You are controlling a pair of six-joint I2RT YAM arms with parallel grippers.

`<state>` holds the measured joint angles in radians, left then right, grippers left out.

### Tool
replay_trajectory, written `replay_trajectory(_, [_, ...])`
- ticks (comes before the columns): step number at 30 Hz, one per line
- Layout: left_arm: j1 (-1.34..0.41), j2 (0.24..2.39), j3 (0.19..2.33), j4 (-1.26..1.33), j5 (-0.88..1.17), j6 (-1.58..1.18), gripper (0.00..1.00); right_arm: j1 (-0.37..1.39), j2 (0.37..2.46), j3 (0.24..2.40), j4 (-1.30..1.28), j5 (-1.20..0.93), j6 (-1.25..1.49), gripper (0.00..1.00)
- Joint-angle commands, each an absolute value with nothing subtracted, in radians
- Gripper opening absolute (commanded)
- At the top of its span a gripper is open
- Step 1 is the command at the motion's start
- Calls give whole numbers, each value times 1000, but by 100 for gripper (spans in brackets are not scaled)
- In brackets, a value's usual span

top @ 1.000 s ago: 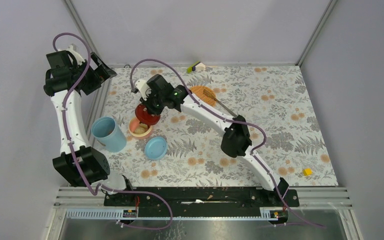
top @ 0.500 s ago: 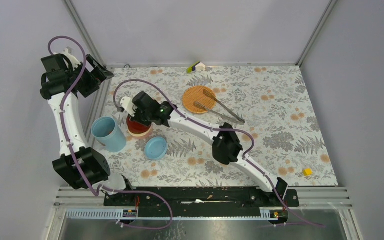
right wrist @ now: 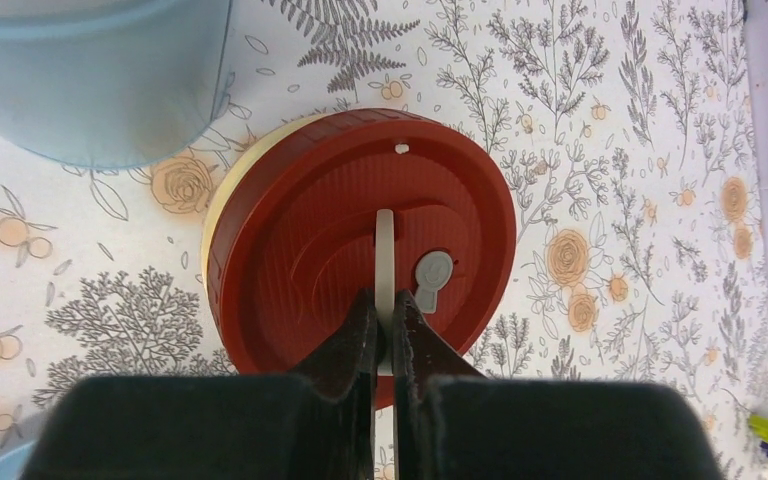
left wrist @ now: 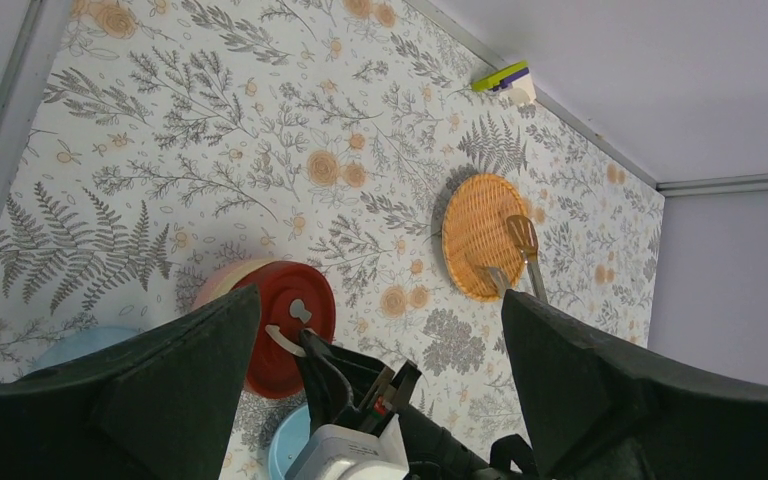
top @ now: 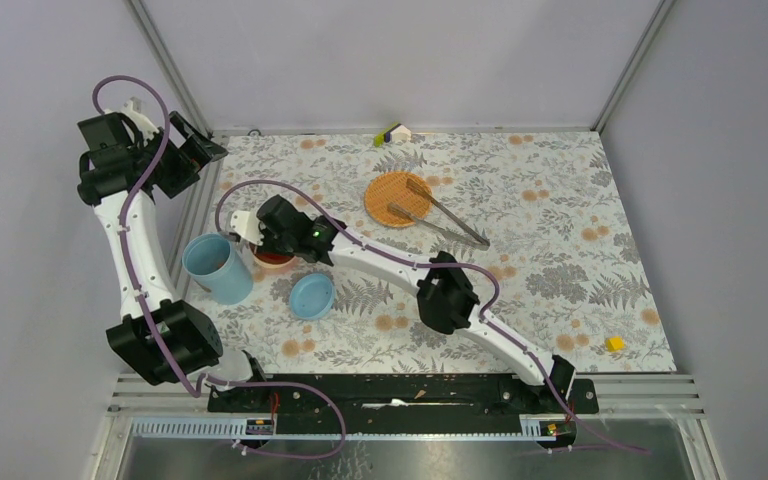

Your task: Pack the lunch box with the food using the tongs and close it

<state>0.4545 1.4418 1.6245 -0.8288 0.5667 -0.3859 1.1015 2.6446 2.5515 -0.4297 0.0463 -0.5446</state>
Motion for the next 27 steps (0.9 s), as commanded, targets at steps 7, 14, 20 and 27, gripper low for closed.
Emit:
replay_trajectory(7, [471,1407,1608,-779,604,-403,99,1108,2657,2475,-530,127,-687,0])
replay_trajectory(14, [473,1410,1606,-778,610,-406,99,1119,2616,2423,-569,162,-804,0])
replay_trajectory(20, [480,1405,1599,-778,615,-403,99,1132,2631,2439,-680,206,-917,0])
replay_trajectory(27, [485,1401,1586,-778,628,-394,99,1125,2555,2329,-751,250,-942,0])
